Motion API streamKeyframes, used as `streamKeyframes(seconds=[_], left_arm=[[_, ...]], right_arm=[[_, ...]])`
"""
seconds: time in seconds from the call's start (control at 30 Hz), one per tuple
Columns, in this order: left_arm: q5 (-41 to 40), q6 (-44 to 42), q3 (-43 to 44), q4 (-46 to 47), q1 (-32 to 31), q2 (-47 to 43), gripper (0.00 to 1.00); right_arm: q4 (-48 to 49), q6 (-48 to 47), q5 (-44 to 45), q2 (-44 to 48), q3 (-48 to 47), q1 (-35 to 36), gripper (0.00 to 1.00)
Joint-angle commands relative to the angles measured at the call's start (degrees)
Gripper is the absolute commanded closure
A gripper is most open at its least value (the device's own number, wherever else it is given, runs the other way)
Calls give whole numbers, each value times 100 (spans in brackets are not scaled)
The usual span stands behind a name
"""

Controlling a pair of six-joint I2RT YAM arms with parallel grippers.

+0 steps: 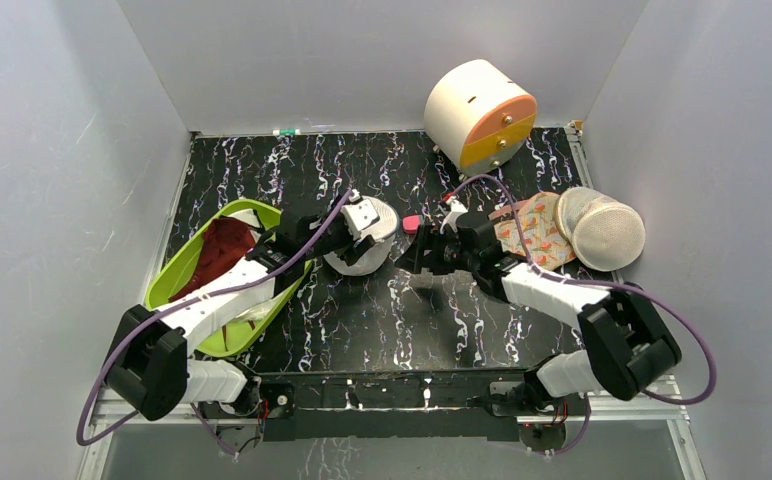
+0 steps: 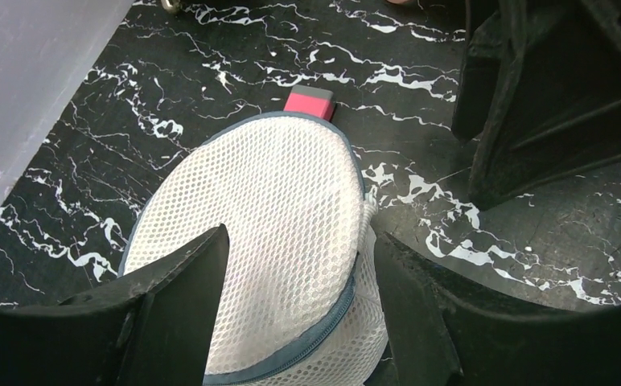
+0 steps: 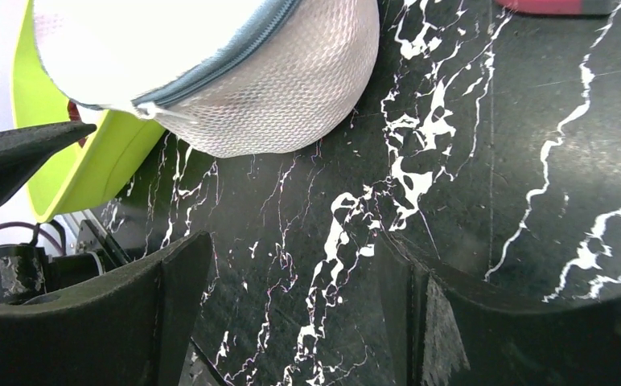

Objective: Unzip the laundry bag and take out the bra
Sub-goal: Pick up the laundry bag at the center of the board.

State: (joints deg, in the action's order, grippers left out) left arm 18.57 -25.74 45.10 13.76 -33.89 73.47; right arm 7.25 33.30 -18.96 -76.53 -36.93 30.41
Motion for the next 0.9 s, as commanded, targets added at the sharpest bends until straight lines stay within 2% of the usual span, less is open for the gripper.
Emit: streamKeyframes(seconds=[0.0,0.17,0.43,0.53,0.6,0.7,0.87], left_arm=[[171,-29,87,97,-25,17,35],[262,94,98,123,-66,112,27],[-177,34,323,-209,-168,384,38],[-195,49,265,-144,-179,306,44],[-196,58,274,-150,-195,285,49],[-296,149,333,-183,-230,222,61],[-274,257,211,-26,-258,3,79]], right_arm=[[1018,301,-473,-443,-253,0,29],[1745,714,-758,-862,-304,2,33],[1853,807,-740,-988,-360,149,37],[1804,795,-687,-933,-334,175,37],[1764,756,-648,-885,-339,175,42],[1514,625,-539,-812,-466,175,48],[1241,464,-340,-559,-579,175,50]])
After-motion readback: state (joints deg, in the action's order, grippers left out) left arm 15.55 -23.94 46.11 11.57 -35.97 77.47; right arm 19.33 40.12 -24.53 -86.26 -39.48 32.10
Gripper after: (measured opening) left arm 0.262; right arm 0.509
